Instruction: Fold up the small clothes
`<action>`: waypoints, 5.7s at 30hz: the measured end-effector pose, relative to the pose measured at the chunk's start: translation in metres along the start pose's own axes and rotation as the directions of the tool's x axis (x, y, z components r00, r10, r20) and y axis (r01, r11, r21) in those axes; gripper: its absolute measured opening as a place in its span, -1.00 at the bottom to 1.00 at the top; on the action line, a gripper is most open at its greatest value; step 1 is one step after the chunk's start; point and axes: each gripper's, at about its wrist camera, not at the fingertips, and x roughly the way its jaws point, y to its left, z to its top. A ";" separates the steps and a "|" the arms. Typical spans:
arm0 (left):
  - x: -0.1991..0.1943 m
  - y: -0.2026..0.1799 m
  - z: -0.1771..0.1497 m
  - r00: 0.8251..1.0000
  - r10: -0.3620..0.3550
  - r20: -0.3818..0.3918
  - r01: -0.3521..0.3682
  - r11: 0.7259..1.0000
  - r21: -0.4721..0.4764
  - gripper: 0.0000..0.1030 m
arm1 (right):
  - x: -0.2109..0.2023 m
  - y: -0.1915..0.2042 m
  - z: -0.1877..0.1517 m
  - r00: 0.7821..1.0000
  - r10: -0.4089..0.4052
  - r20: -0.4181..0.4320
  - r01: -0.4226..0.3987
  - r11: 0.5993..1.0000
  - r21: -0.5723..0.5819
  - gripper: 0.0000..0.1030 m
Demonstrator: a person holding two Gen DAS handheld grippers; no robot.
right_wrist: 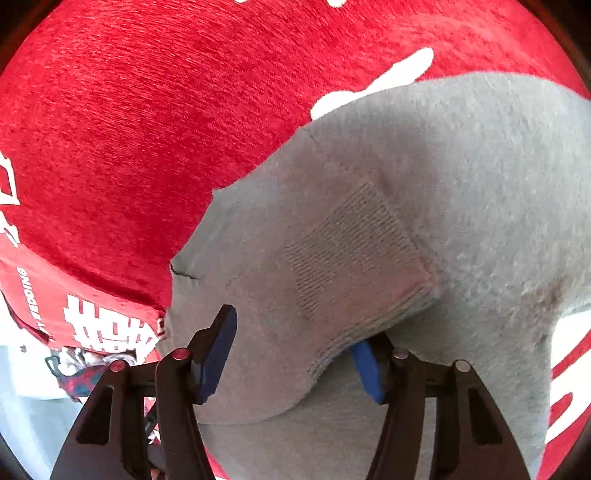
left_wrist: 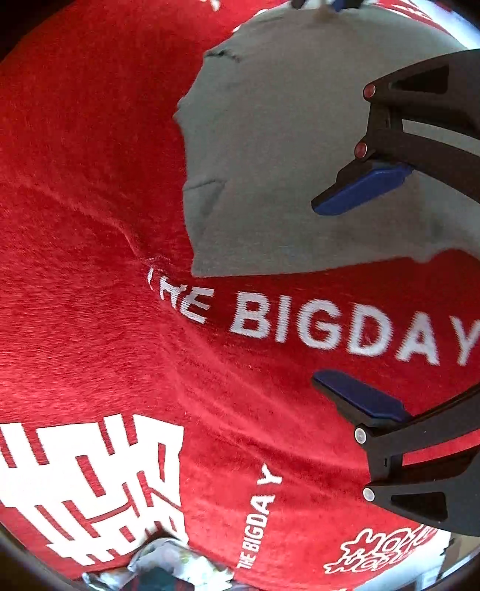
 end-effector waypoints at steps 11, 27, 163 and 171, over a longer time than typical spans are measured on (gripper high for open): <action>0.055 0.000 0.042 0.990 -0.115 -0.076 0.108 0.990 -0.087 0.51 | 0.010 0.007 0.011 0.998 -0.056 -0.002 0.056 0.997 -0.047 0.25; 0.045 0.019 0.052 0.974 -0.227 -0.012 0.224 0.968 -0.112 -0.76 | 0.002 -0.021 0.009 0.994 -0.106 0.017 0.106 0.994 -0.037 -0.88; 0.003 -0.078 -0.011 0.955 -0.292 -0.047 0.278 0.940 -0.196 0.95 | 0.051 0.046 0.003 0.997 0.015 -0.072 -0.023 0.994 -0.111 -0.17; 0.001 -0.056 -0.002 0.876 -0.483 0.009 0.464 0.835 -0.296 0.95 | 0.074 0.140 -0.033 0.994 -0.088 -0.060 0.035 0.808 -0.588 -0.82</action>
